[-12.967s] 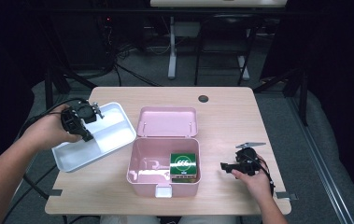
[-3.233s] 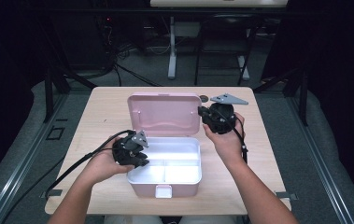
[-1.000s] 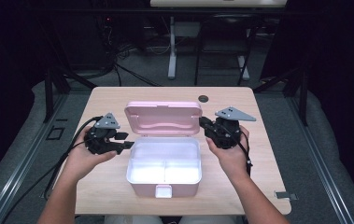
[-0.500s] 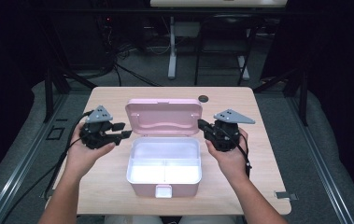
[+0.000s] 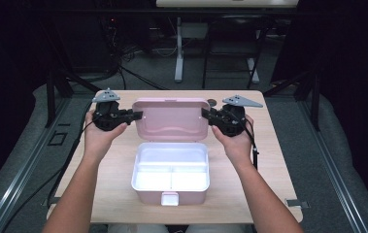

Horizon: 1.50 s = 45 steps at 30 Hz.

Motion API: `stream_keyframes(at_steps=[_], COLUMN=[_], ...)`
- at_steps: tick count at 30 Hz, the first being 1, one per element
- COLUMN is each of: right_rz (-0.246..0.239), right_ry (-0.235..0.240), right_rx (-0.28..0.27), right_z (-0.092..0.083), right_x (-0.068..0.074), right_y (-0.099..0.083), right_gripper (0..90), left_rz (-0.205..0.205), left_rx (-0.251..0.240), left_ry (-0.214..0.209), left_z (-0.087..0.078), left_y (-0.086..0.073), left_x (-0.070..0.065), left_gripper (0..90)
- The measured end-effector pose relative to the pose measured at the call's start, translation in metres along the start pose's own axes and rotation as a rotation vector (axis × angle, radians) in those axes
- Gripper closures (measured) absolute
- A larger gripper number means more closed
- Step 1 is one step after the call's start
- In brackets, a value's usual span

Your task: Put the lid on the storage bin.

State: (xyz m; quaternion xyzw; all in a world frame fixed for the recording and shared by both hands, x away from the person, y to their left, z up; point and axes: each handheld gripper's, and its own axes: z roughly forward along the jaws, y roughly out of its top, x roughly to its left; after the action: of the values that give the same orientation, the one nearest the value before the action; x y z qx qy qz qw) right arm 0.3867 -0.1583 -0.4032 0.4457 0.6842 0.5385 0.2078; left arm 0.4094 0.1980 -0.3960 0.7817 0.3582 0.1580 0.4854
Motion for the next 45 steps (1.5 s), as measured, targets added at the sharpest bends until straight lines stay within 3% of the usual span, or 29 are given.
stream_keyframes(at_steps=[4, 9, 28, 35, 45], right_rz=[0.001, -0.053, -0.069, -0.073, -0.078], right_ry=[0.005, -0.033, -0.027, -0.023, -0.012], right_rx=[-0.003, -0.007, -0.003, -0.001, 0.007], right_z=[-0.004, -0.007, -0.012, -0.014, -0.018], right_x=[0.002, 0.008, 0.013, 0.016, 0.017], right_y=[0.000, -0.002, -0.003, -0.003, -0.003], right_gripper=[77.2, 78.8, 77.7, 77.3, 76.2], left_rz=[0.012, 0.033, 0.073, 0.069, 0.058], left_rx=[0.002, 0.007, 0.023, 0.046, 0.015], left_ry=[0.010, 0.023, 0.061, 0.052, 0.028], left_z=[-0.003, -0.005, -0.010, -0.015, -0.027], left_y=[0.000, 0.000, -0.001, 0.001, 0.004], left_x=[-0.004, -0.007, -0.016, -0.017, -0.017], left_gripper=[78.0, 78.3, 79.1, 78.2, 76.3])
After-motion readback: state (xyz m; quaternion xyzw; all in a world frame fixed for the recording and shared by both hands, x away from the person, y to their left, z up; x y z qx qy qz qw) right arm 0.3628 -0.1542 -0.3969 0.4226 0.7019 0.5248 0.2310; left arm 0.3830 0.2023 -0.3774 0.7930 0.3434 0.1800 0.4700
